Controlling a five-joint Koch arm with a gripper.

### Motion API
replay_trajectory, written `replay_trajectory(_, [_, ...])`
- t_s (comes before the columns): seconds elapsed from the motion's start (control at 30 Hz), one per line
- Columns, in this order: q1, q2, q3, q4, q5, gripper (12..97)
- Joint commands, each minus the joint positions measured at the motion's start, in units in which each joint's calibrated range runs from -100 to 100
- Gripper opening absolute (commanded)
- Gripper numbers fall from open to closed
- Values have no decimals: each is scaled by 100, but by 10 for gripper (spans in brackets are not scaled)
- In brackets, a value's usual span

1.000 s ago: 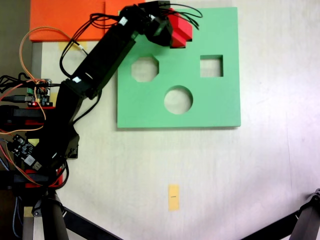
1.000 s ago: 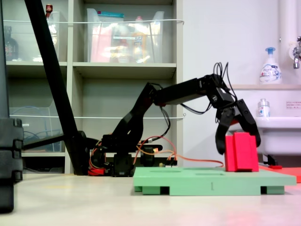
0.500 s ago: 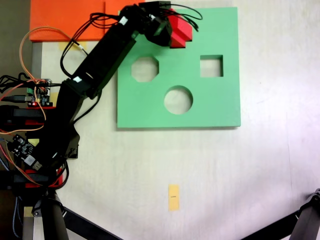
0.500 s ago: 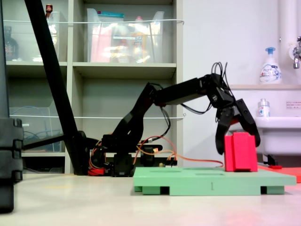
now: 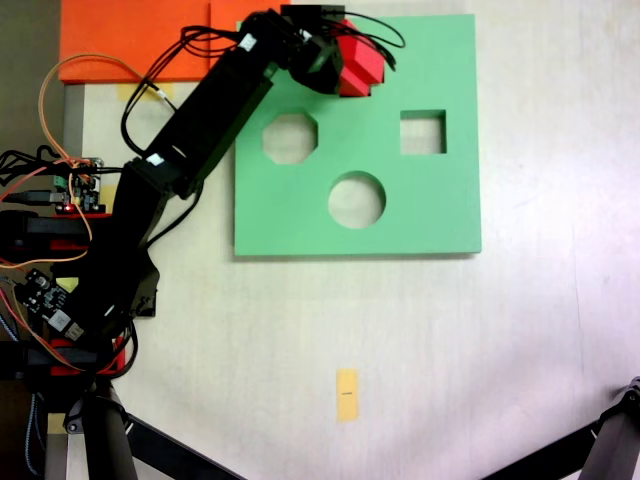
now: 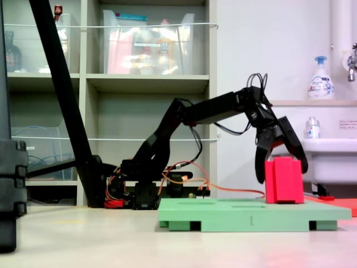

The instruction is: Put the cross columnar block into the corresponding hole

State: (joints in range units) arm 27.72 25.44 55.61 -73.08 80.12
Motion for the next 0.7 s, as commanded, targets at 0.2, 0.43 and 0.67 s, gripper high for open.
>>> replay_trajectory(0.2, [0, -226, 192, -314, -298, 468])
replay_trajectory(0.43, [15, -952, 192, -863, -293, 468])
replay_trajectory(0.67, [34, -1287, 202, -930, -288, 466])
